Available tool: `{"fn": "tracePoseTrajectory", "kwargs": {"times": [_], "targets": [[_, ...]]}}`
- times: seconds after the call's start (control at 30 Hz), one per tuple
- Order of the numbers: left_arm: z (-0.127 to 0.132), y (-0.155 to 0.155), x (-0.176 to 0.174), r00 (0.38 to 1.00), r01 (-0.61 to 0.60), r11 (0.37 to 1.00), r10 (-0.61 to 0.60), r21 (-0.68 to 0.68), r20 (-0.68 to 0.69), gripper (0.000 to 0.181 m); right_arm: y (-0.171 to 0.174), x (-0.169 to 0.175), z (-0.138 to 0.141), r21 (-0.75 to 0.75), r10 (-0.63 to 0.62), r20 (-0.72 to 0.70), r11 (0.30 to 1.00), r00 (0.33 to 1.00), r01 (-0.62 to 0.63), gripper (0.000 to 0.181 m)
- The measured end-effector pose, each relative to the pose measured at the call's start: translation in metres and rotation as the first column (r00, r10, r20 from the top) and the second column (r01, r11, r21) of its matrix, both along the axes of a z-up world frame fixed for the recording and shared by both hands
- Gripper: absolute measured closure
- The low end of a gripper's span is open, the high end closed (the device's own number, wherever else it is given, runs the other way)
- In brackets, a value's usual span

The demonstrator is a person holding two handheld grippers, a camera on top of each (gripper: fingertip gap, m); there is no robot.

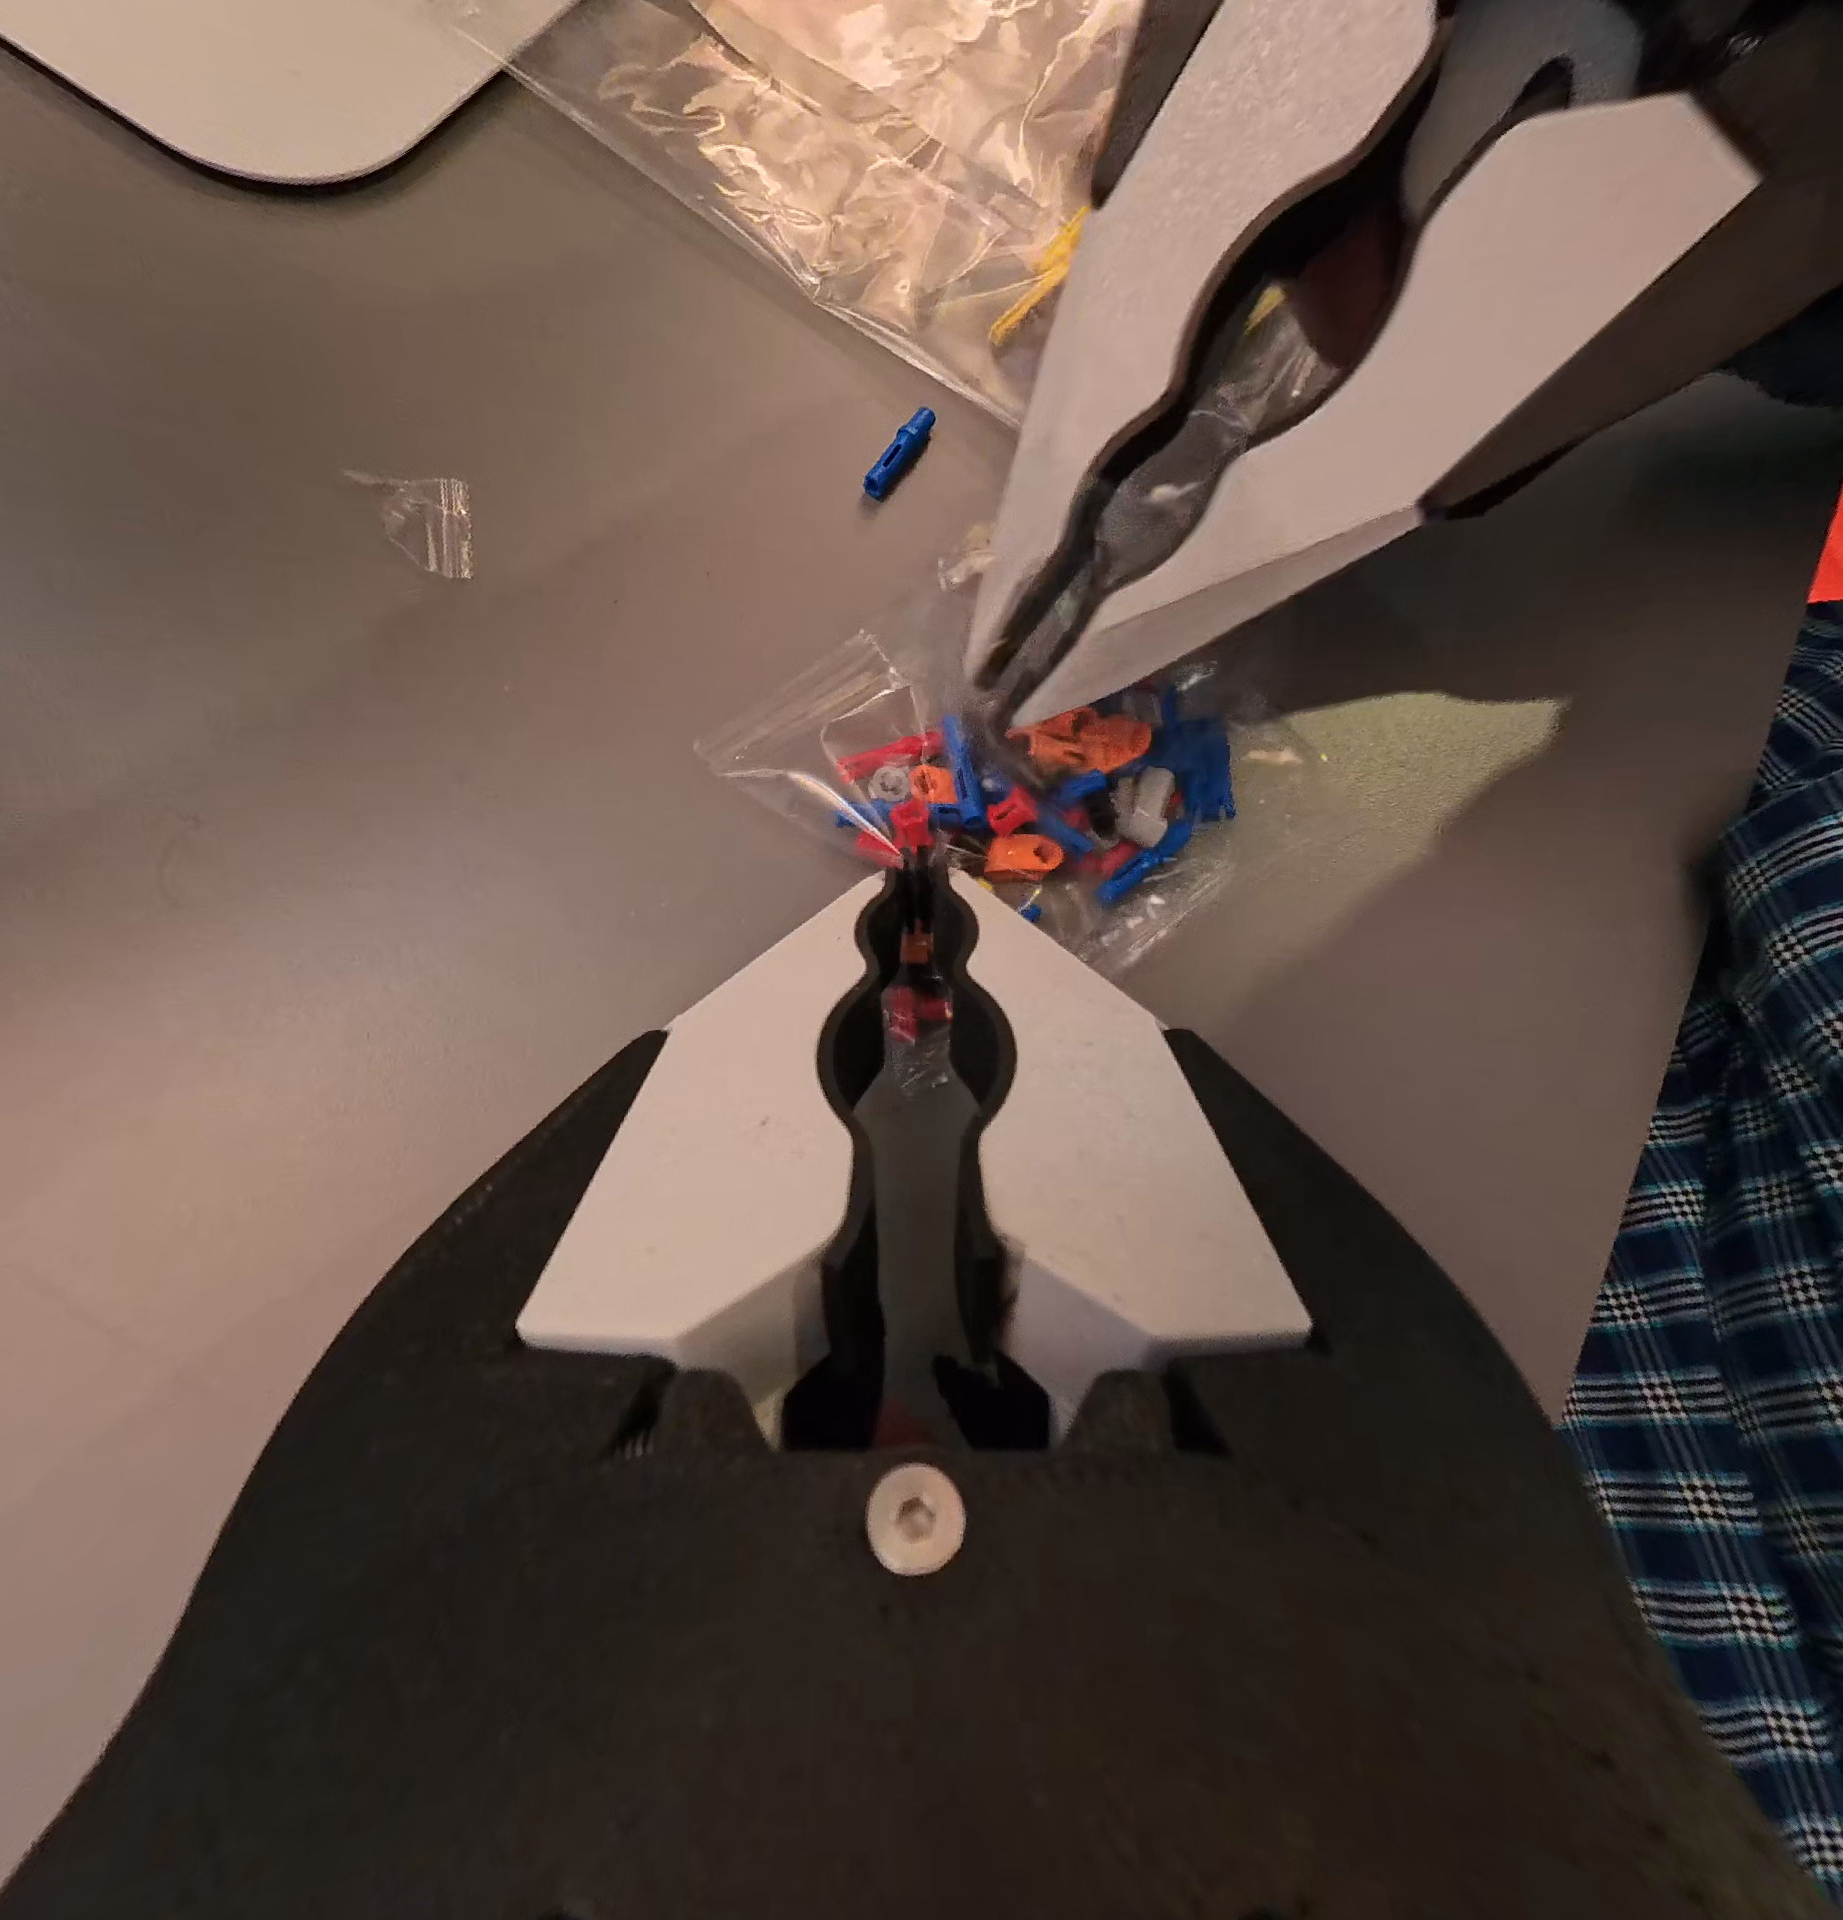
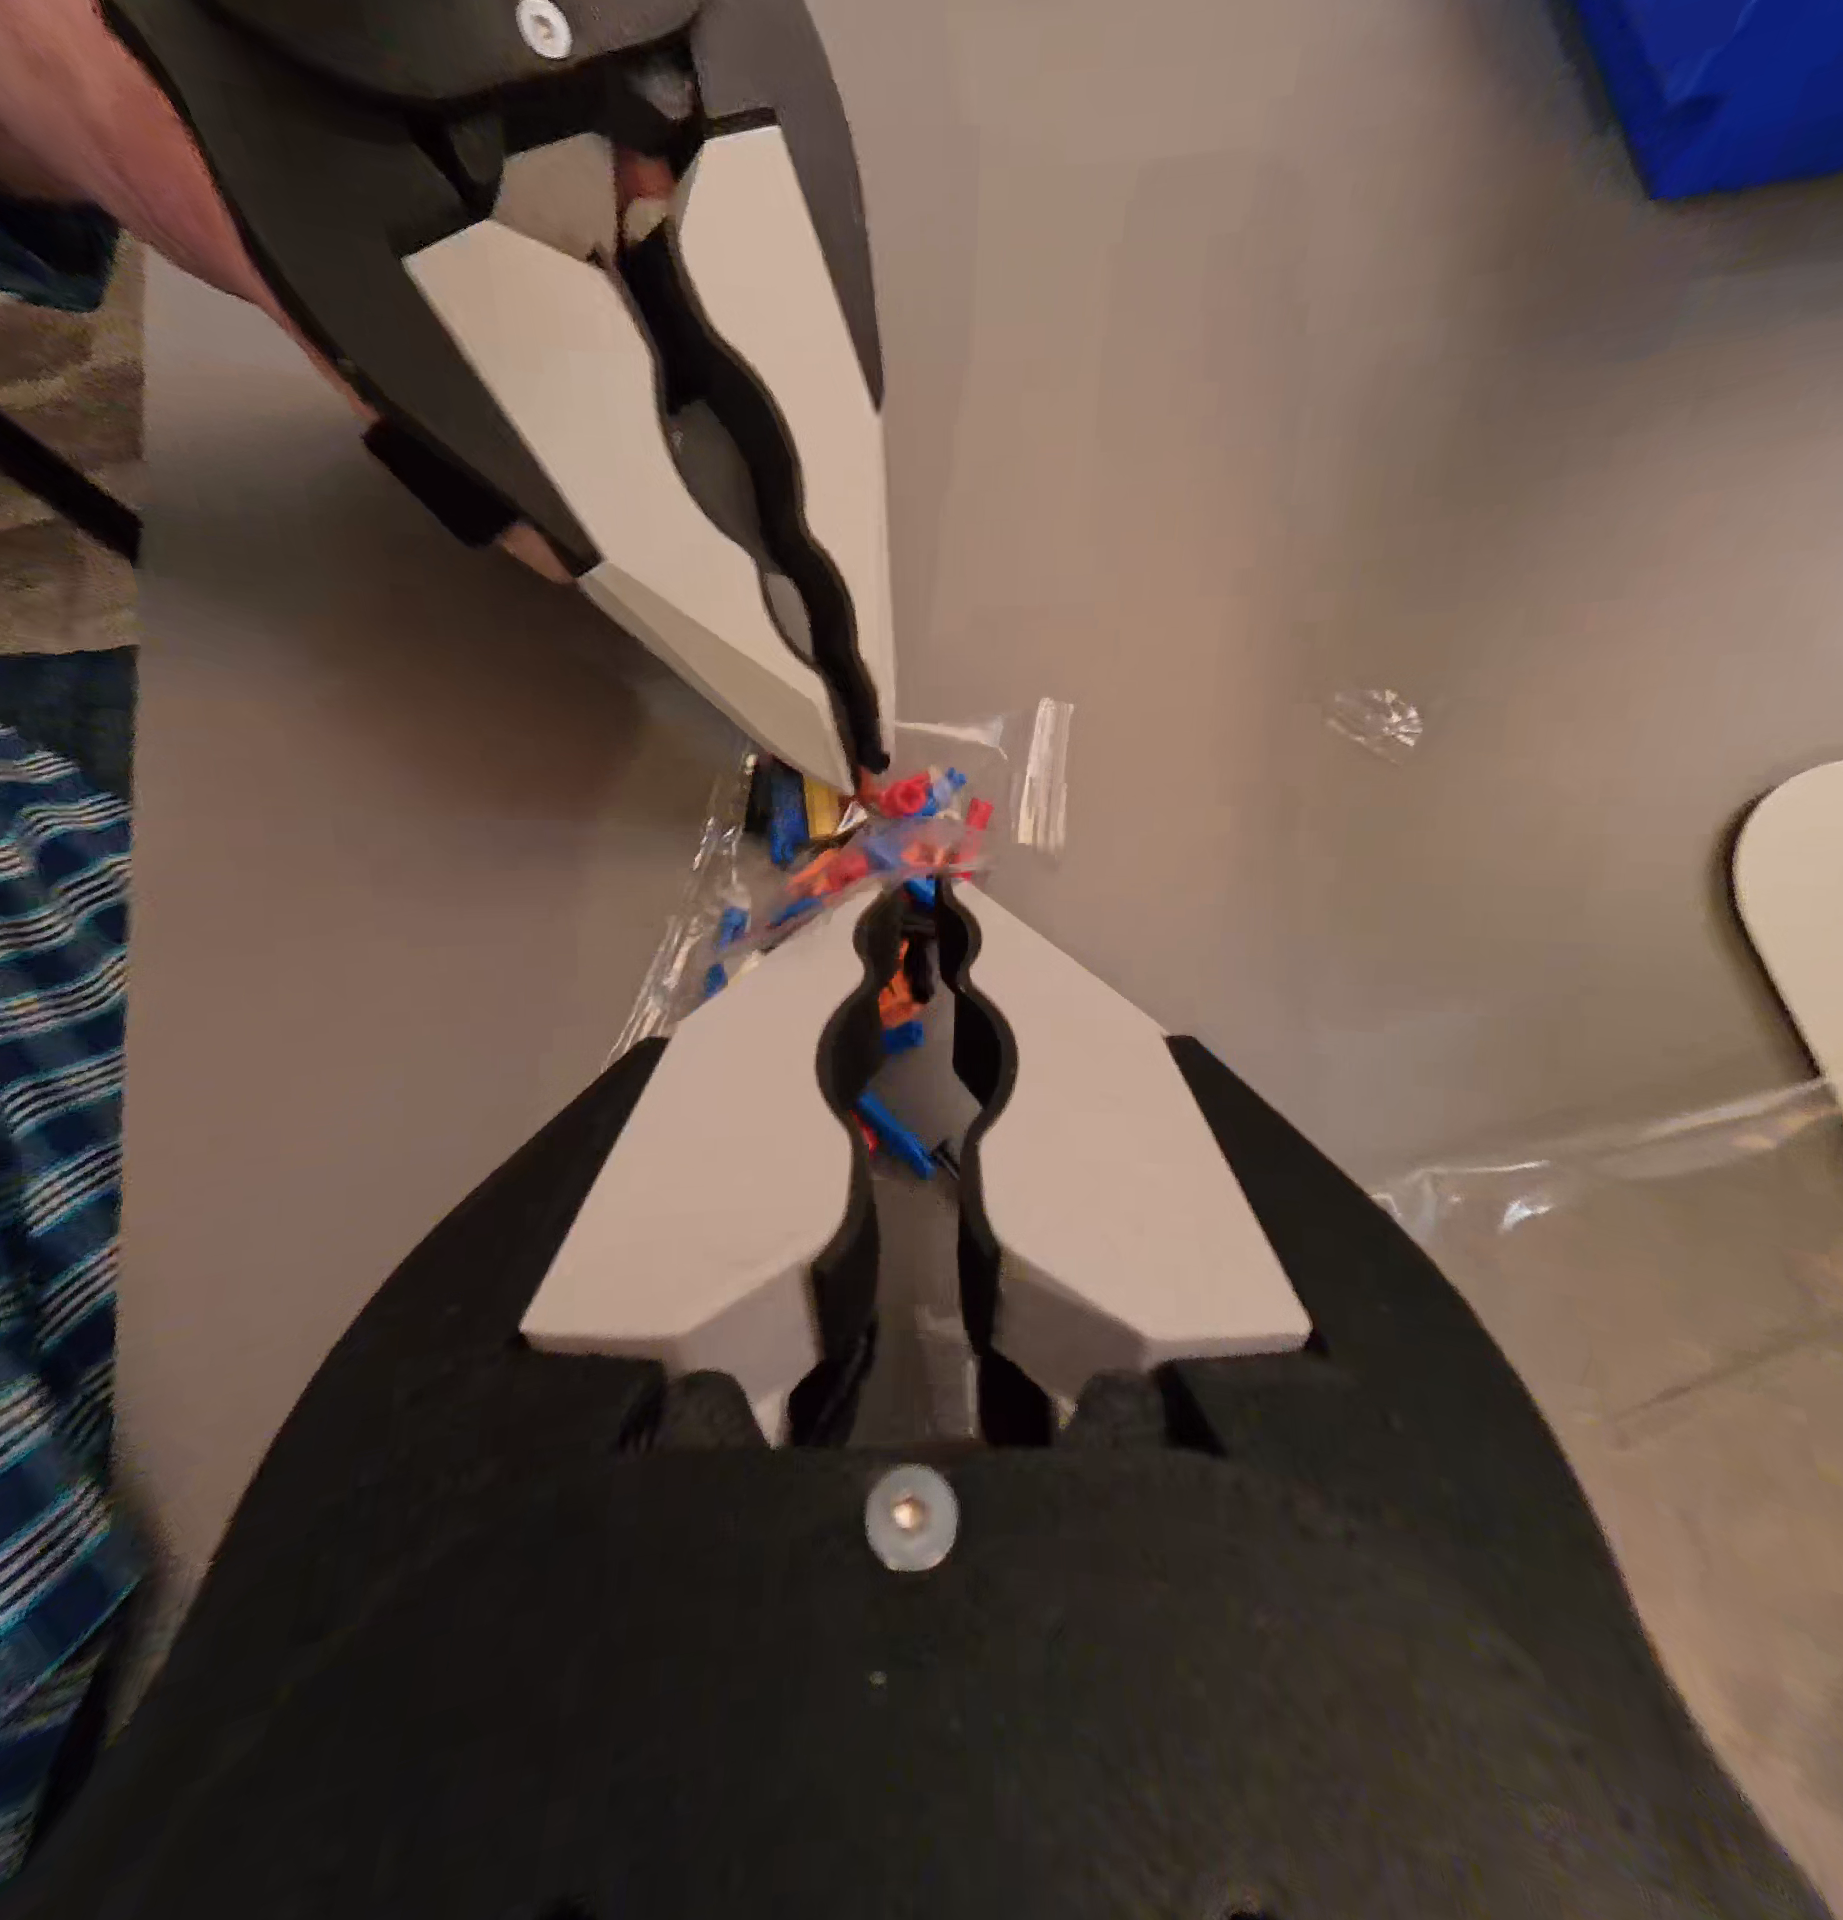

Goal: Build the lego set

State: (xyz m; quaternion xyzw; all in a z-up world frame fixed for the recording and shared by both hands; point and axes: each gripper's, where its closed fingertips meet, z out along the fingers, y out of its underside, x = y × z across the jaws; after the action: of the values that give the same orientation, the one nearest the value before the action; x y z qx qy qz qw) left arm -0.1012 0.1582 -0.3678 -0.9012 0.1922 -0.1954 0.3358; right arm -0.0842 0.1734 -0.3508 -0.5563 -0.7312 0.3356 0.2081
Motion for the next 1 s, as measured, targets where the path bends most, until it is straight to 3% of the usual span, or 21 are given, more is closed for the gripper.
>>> {"fn": "tracePoseTrajectory", "kwargs": {"times": [0.4,0.77,0.9,1.0], "targets": [[-0.001,0.001,-0.001,1.0,0.005,1.0,-0.005,0.005,-0.005,0.179,0.009,-0.019,-0.016,-0.016,-0.099,0.032,0.995,0.995,0.099,0.177],[-0.001,0.001,-0.005,1.0,-0.013,1.0,0.013,-0.004,-0.007,0.179,0.006,-0.011,-0.021,-0.02,-0.044,0.134,0.999,0.99,0.047,0.181],[-0.001,0.001,-0.004,1.0,-0.008,1.0,0.008,-0.004,-0.006,0.179,0.007,-0.016,-0.012,0.006,-0.055,0.048,0.998,0.997,0.055,0.176],[-0.001,0.001,-0.004,1.0,-0.007,1.0,0.007,-0.004,-0.01,0.179,0.01,-0.018,-0.019,0.056,-0.054,0.073,0.997,0.996,0.05,0.176]]}}
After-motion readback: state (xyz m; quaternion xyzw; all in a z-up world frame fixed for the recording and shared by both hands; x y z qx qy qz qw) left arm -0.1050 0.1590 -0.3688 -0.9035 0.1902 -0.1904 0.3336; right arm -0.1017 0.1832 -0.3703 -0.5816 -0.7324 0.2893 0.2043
